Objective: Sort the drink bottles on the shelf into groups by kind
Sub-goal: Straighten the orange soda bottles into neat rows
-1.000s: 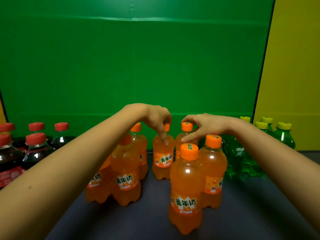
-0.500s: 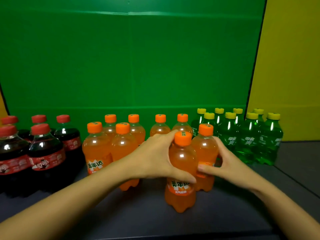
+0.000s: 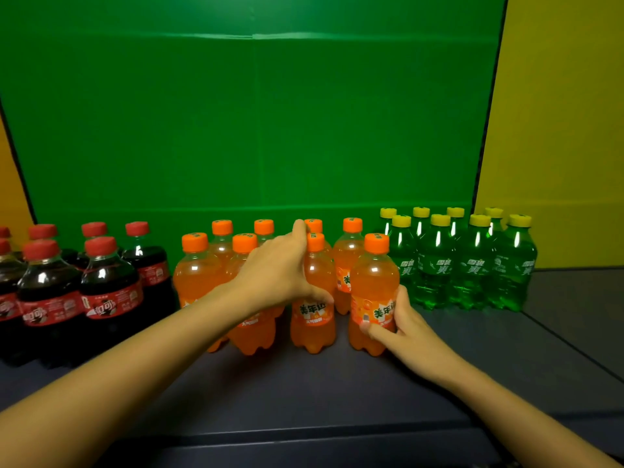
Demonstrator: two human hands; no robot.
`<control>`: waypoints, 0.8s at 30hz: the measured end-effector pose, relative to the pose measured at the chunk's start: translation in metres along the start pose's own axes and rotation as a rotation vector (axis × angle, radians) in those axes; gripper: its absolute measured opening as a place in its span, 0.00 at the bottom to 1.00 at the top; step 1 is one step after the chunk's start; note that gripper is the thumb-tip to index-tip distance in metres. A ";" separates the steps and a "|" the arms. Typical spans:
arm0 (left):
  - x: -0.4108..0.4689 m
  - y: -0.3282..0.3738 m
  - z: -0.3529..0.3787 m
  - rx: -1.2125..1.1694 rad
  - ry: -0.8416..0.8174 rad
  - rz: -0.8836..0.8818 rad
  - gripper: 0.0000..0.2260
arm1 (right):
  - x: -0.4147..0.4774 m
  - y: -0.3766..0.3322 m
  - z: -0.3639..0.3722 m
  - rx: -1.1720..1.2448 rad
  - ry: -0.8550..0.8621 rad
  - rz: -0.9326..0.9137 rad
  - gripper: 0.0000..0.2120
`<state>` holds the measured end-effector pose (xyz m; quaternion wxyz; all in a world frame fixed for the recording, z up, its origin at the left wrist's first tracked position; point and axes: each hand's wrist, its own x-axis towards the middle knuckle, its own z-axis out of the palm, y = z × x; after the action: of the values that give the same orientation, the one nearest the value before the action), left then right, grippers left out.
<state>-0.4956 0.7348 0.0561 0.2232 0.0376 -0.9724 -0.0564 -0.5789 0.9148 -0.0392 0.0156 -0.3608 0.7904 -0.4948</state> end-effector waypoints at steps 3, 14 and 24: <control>0.003 0.002 -0.001 0.075 0.017 0.029 0.41 | 0.005 -0.003 0.008 0.010 0.052 -0.021 0.32; -0.037 -0.020 0.007 0.153 0.498 0.133 0.45 | 0.008 0.000 0.021 -0.029 0.188 0.003 0.38; -0.074 -0.117 0.033 -0.744 0.392 -0.349 0.69 | 0.028 -0.002 0.013 0.211 0.149 0.055 0.57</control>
<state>-0.4381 0.6297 -0.0203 0.3884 0.1279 -0.8045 -0.4307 -0.5937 0.8878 -0.0344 0.0083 -0.2974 0.7428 -0.5998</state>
